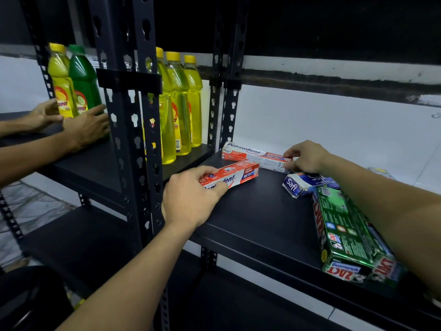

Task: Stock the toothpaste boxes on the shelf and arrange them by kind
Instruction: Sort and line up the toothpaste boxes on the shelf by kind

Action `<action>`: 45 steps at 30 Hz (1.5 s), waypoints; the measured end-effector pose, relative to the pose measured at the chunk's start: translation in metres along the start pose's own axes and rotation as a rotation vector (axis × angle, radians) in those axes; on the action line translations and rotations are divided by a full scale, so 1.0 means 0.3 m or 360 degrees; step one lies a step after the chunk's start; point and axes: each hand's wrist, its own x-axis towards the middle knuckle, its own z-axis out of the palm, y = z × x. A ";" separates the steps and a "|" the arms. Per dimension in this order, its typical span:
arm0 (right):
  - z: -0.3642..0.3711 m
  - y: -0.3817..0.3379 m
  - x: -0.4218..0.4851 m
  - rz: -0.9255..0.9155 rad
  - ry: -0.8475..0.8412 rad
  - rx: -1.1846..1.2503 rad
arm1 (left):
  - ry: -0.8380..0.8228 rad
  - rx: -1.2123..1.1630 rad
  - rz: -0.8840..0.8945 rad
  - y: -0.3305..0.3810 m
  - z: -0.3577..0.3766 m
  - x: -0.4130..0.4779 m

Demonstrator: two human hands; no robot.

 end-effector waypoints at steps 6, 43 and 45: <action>0.004 -0.006 -0.005 0.0027 0.0017 0.0030 | -0.0005 0.0003 -0.0001 0.002 -0.001 0.000; -0.074 -0.054 -0.175 -0.0058 0.0038 -0.0058 | -0.0011 0.0002 0.0014 -0.001 -0.003 0.002; -0.076 -0.050 -0.236 -0.0131 -0.0128 -0.0153 | -0.0007 0.0005 0.0013 0.000 -0.003 0.002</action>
